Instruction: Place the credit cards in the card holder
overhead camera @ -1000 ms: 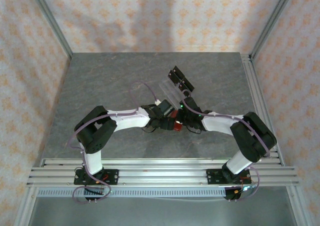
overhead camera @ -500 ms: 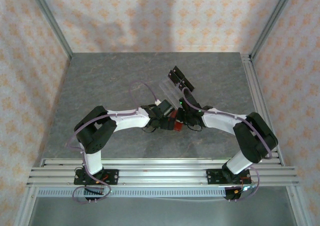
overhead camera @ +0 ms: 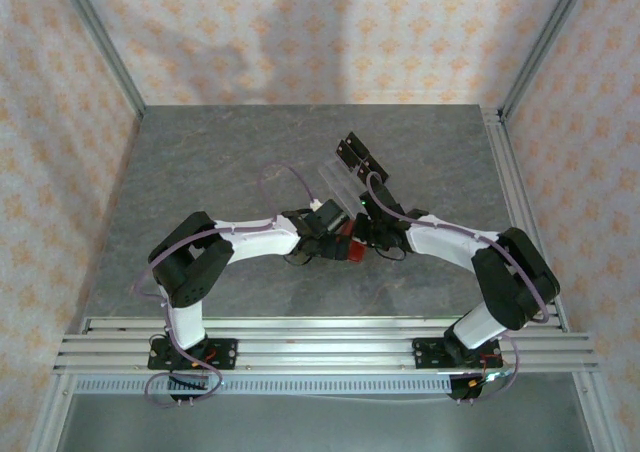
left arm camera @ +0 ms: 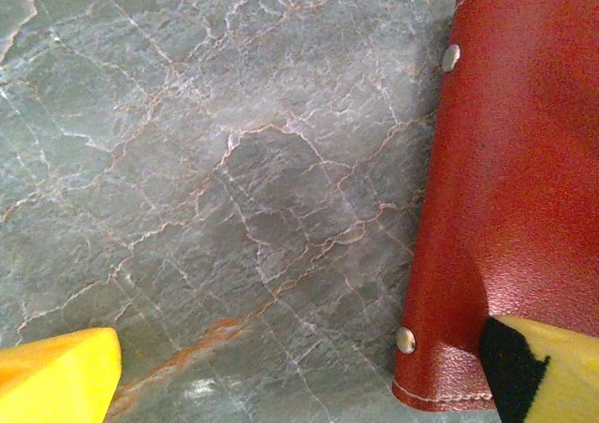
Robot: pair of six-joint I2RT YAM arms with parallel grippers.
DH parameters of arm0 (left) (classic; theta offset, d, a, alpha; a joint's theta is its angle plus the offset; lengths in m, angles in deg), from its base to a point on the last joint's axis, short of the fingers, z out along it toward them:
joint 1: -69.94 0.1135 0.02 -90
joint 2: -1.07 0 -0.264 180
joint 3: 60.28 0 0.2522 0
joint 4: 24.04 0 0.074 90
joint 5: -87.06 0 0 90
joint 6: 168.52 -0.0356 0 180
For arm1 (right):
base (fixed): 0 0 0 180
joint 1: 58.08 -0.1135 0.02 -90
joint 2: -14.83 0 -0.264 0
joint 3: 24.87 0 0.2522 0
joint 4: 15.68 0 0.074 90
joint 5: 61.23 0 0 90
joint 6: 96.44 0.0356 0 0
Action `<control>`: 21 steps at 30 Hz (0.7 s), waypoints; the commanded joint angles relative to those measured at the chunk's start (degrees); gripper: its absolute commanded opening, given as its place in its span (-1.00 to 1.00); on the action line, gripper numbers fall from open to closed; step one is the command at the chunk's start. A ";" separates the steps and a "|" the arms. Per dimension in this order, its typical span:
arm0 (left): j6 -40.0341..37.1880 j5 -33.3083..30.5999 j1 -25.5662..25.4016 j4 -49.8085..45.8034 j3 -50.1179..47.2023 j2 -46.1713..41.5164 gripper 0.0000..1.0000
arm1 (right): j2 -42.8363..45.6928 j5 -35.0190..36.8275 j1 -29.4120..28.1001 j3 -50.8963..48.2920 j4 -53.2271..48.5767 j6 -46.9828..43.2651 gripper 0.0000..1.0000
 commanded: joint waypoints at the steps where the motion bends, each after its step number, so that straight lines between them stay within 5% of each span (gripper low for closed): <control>1: 0.60 1.51 -0.73 1.37 -2.00 2.84 0.99 | -0.81 -0.69 0.02 -1.23 0.78 -1.07 -1.00; 21: 0.76 1.34 -0.66 1.72 -3.28 2.16 1.00 | -2.41 0.76 1.14 -0.38 2.12 -2.42 -1.00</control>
